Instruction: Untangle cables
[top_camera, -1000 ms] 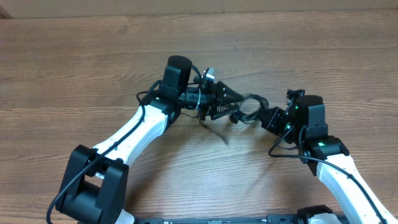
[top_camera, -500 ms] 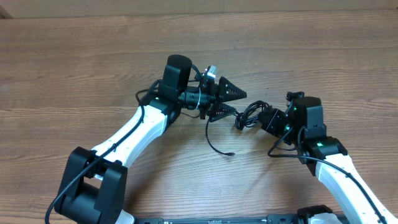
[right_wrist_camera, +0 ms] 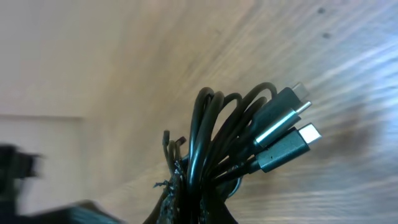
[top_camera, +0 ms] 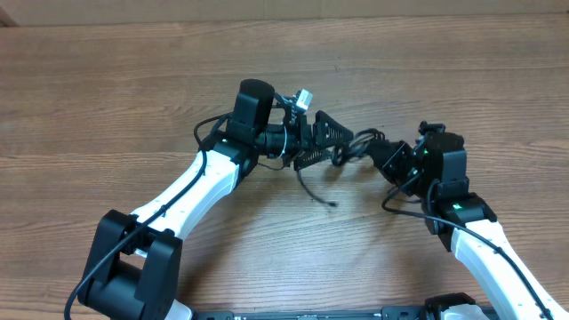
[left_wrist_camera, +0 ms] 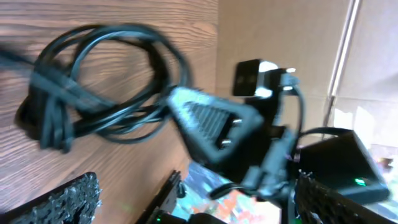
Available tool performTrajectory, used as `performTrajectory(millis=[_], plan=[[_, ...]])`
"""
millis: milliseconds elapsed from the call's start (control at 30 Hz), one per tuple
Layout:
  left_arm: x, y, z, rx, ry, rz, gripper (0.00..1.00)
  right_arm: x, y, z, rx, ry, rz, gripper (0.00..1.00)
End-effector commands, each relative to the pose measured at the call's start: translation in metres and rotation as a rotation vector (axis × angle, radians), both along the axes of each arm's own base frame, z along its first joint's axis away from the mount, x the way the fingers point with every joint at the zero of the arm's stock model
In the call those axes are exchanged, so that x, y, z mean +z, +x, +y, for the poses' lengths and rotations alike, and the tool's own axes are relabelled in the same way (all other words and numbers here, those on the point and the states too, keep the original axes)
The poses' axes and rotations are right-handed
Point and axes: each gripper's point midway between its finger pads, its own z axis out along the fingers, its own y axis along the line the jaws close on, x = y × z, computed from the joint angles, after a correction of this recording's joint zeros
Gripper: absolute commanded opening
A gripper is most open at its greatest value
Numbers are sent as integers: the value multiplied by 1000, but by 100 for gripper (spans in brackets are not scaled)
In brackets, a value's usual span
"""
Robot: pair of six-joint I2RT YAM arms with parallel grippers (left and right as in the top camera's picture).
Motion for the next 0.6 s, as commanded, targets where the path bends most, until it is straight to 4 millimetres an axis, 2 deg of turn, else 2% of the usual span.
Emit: performTrajectory(millis=[0, 100, 333, 567], plan=[[13, 7, 3, 14, 17, -107, 100, 14, 5, 4, -60, 133, 17, 4], [10, 8, 7, 23, 27, -92, 100, 18, 9, -1, -114, 190, 35, 4], [4, 11, 16, 42, 45, -53, 100, 20, 15, -27, -258, 353, 117, 4], [1, 15, 17, 46, 71, -116, 100, 48, 18, -31, -201, 538, 104, 4]])
